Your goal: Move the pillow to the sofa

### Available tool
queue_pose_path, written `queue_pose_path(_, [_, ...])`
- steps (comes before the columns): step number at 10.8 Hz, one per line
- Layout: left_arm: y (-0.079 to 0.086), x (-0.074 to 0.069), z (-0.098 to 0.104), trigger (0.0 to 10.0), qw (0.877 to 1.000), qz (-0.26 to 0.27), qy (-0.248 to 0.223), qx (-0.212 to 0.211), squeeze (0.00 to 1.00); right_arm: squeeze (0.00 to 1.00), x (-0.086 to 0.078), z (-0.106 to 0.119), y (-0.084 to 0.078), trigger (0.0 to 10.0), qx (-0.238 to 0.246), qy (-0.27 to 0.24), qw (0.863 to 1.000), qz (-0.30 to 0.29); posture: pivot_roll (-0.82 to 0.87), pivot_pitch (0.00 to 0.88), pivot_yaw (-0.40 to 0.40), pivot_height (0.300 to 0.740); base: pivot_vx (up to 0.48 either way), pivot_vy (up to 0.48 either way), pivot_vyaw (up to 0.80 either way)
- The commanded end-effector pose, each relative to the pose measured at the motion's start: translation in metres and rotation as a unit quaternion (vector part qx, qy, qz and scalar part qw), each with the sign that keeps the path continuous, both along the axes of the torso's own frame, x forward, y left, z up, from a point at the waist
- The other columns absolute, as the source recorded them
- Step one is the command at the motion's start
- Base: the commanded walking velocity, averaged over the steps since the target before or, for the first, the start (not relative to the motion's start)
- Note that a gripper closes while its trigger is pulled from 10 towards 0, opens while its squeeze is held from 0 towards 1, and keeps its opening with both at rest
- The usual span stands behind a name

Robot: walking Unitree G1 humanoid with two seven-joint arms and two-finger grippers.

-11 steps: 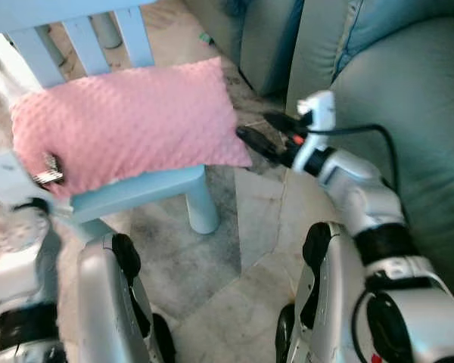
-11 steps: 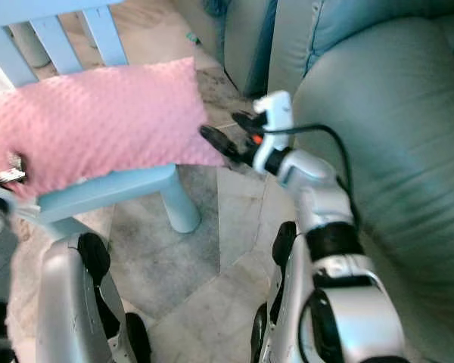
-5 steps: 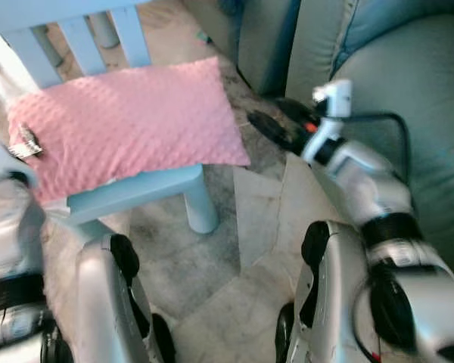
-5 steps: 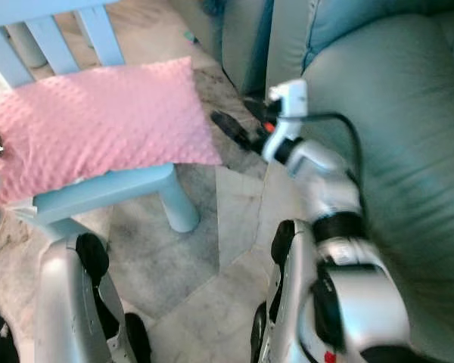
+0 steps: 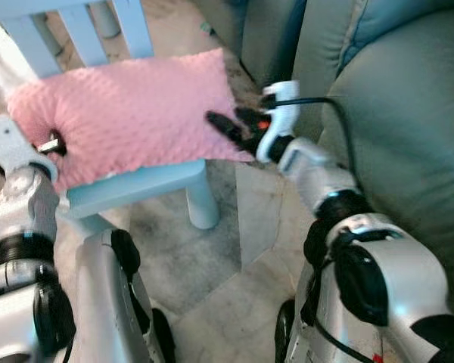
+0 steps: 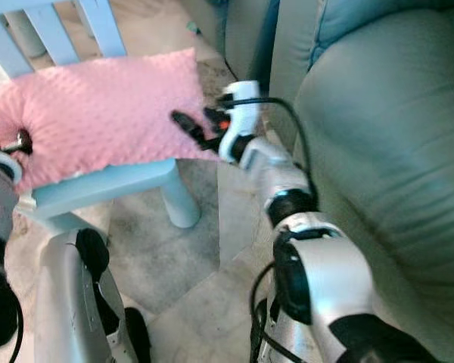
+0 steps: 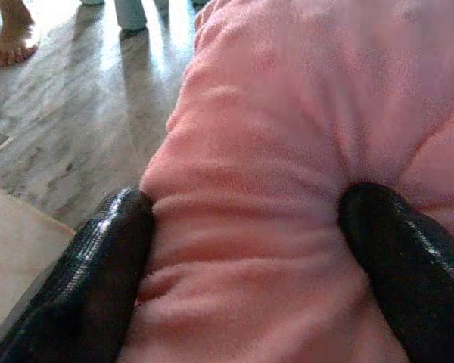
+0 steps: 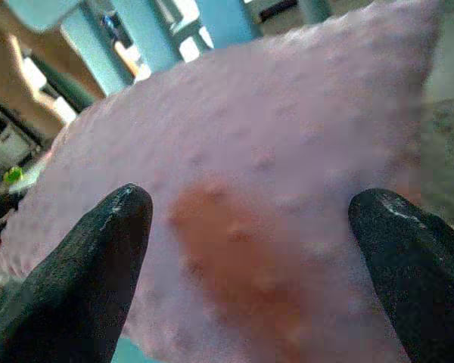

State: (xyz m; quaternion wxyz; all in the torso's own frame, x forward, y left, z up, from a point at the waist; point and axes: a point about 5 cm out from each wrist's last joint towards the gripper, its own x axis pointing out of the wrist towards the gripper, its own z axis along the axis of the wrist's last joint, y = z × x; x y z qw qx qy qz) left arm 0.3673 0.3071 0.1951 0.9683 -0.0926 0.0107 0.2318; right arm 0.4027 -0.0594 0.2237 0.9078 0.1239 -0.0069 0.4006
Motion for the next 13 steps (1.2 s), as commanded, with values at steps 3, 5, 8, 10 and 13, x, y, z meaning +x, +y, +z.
queue_pose_path(3, [-0.006, 0.005, -0.009, 10.0, 0.999, -0.025, 0.022, -0.007, 0.0, 0.0, 0.0, 0.0, 0.01, 10.0, -0.028, -0.005, 1.0, -0.01, 0.11, 0.351, -0.002, 0.319, 0.0, 0.0, 0.0])
queue_pose_path(5, [-0.01, 0.009, -0.006, 10.0, 0.999, -0.039, 0.013, -0.012, 0.0, 0.0, 0.005, 0.005, 0.002, 10.0, -0.024, 0.0, 0.998, -0.055, 0.14, 0.347, 0.001, 0.319, 0.0, 0.0, 0.0])
queue_pose_path(8, [-0.004, 0.009, 0.005, 10.0, 0.999, -0.033, -0.031, -0.006, 0.0, 0.0, 0.013, 0.033, -0.005, 10.0, 0.032, -0.018, 0.994, -0.103, 0.17, 0.337, 0.013, 0.319, 0.0, 0.0, 0.0])
queue_pose_path(10, [-0.004, 0.008, 0.001, 10.0, 0.999, -0.035, -0.025, -0.003, 0.0, 0.0, 0.013, 0.057, -0.003, 10.0, 0.055, -0.063, 0.992, -0.096, 0.17, 0.336, 0.019, 0.319, 0.0, 0.0, 0.0])
queue_pose_path(13, [-0.007, 0.008, -0.005, 10.0, 0.999, -0.047, -0.02, -0.008, 0.0, 0.0, 0.013, 0.034, -0.003, 10.0, 0.017, -0.031, 0.993, -0.11, 0.19, 0.341, 0.023, 0.319, 0.0, 0.0, 0.0])
